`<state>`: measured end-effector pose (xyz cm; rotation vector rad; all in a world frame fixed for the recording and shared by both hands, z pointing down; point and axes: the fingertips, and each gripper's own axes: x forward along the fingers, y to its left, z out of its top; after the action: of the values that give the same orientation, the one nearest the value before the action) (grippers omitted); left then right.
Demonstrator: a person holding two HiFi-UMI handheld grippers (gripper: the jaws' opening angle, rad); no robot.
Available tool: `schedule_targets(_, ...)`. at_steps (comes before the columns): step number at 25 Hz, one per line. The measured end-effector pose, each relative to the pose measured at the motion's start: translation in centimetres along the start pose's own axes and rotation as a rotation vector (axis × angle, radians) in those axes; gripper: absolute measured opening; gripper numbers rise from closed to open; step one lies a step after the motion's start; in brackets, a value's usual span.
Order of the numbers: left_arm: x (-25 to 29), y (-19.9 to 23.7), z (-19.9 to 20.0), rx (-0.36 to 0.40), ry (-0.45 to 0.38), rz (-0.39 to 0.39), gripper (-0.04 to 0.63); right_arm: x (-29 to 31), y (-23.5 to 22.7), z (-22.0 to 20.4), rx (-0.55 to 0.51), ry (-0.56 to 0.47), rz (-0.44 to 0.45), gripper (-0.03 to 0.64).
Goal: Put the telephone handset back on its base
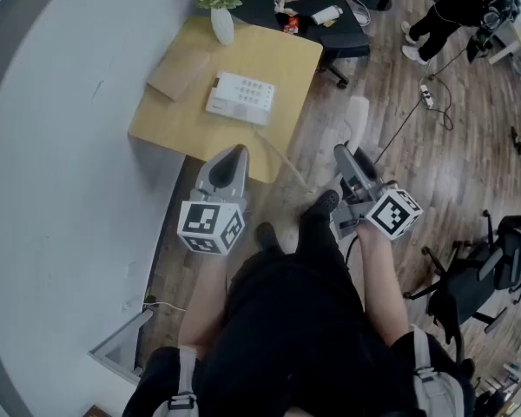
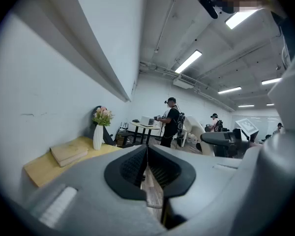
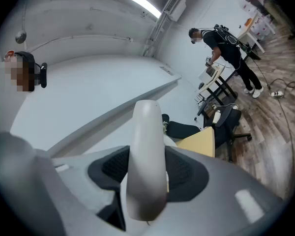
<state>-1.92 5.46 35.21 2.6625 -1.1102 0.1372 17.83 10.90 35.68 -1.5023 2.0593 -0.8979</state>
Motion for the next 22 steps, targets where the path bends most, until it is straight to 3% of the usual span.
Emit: schedule_targets(22,1.2,-1.4,0.9,-0.006,0.0,-0.046,0.012,-0.1,1.1,0.4,-0.025,0.006,-0.002,0.219)
